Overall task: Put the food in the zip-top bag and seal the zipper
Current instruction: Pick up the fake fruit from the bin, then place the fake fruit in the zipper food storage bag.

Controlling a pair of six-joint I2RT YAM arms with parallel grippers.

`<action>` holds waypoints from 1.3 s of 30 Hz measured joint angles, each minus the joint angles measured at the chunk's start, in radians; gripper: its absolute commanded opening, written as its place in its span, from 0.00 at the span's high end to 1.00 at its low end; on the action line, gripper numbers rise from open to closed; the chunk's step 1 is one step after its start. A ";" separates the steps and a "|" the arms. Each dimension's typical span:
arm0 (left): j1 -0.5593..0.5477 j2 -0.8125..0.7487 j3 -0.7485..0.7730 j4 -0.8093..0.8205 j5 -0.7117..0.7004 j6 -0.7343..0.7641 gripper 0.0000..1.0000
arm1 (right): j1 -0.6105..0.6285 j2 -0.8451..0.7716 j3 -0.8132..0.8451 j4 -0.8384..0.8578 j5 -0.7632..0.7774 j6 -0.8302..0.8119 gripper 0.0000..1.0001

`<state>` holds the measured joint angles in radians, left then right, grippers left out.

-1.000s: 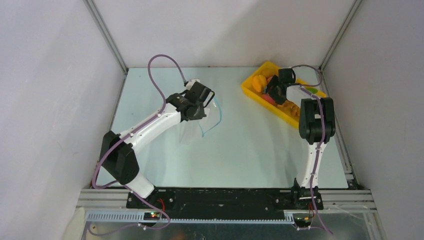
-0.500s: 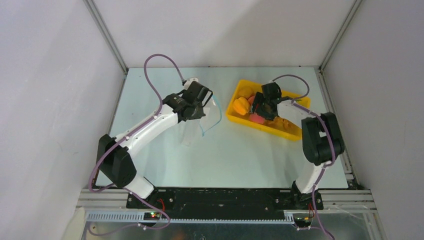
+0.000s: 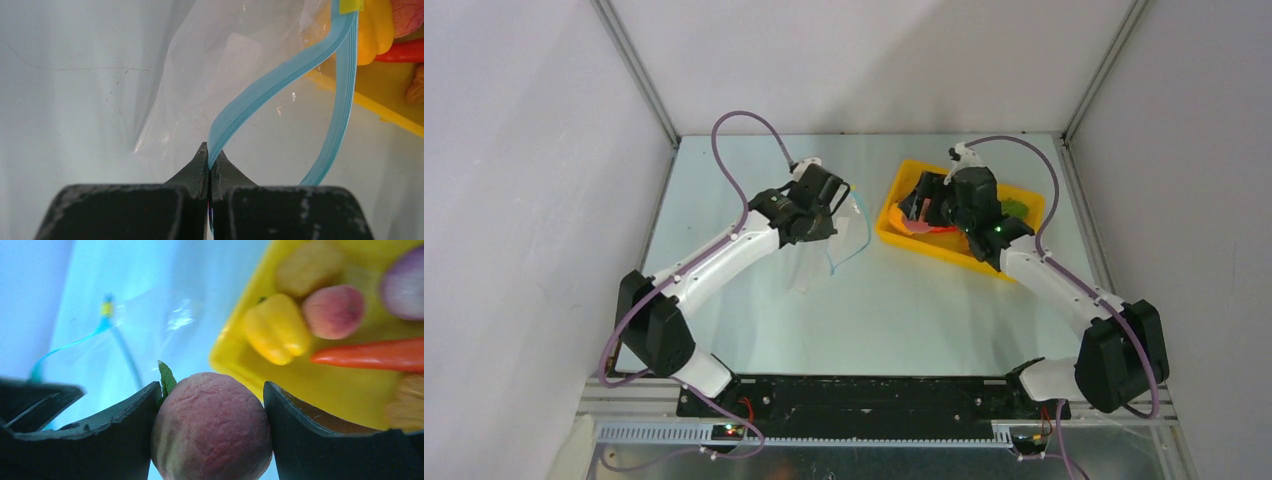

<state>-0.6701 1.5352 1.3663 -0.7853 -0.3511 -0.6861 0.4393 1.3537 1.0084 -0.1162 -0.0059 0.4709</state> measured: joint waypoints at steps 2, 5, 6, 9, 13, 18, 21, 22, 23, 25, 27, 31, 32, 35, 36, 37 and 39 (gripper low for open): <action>-0.002 -0.007 -0.011 0.004 0.006 -0.005 1.00 | 0.029 -0.016 -0.006 0.030 -0.051 0.000 0.67; -0.008 -0.020 -0.027 0.008 0.016 -0.006 1.00 | 0.077 -0.025 -0.010 0.085 -0.134 0.007 0.65; -0.011 -0.026 -0.032 0.010 0.018 -0.007 1.00 | 0.101 -0.025 -0.010 0.106 -0.159 0.010 0.64; -0.021 -0.043 -0.046 0.017 0.023 -0.012 1.00 | 0.158 -0.025 -0.012 0.152 -0.198 0.026 0.62; -0.034 -0.073 -0.067 0.025 0.033 -0.015 1.00 | 0.213 -0.021 -0.013 0.205 -0.216 0.053 0.60; -0.042 -0.102 -0.092 0.047 0.054 -0.023 1.00 | 0.274 0.013 -0.013 0.256 -0.165 0.079 0.45; -0.044 -0.114 -0.108 0.059 0.071 -0.024 1.00 | 0.304 0.041 -0.013 0.259 -0.127 0.087 0.36; -0.045 -0.118 -0.113 0.061 0.075 -0.024 1.00 | 0.316 0.051 -0.013 0.256 -0.112 0.091 0.28; -0.046 -0.122 -0.118 0.066 0.078 -0.026 1.00 | 0.323 0.060 -0.013 0.251 -0.101 0.094 0.24; -0.047 -0.132 -0.128 0.069 0.082 -0.030 1.00 | 0.333 0.070 -0.013 0.241 -0.078 0.097 0.08; -0.048 -0.145 -0.139 0.074 0.090 -0.032 1.00 | 0.344 0.076 -0.013 0.232 -0.050 0.098 0.01; -0.048 -0.156 -0.144 0.077 0.095 -0.033 1.00 | 0.356 0.076 -0.013 0.222 -0.006 0.097 0.01; -0.048 -0.156 -0.144 0.080 0.095 -0.034 1.00 | 0.359 0.075 -0.013 0.217 0.001 0.096 0.01; -0.048 -0.156 -0.144 0.083 0.096 -0.034 1.00 | 0.363 0.072 -0.010 0.200 0.014 0.093 0.01; -0.048 -0.156 -0.144 0.084 0.096 -0.037 1.00 | 0.364 0.069 -0.010 0.193 0.018 0.093 0.01; -0.048 -0.156 -0.144 0.085 0.096 -0.039 1.00 | 0.364 0.065 -0.010 0.187 0.022 0.092 0.01; -0.048 -0.157 -0.144 0.085 0.095 -0.040 1.00 | 0.364 0.053 -0.010 0.180 0.026 0.084 0.01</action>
<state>-0.7181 1.3785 1.2224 -0.7002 -0.2558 -0.7258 0.8032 1.4071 0.9989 0.0635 0.0200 0.5552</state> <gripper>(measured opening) 0.007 0.993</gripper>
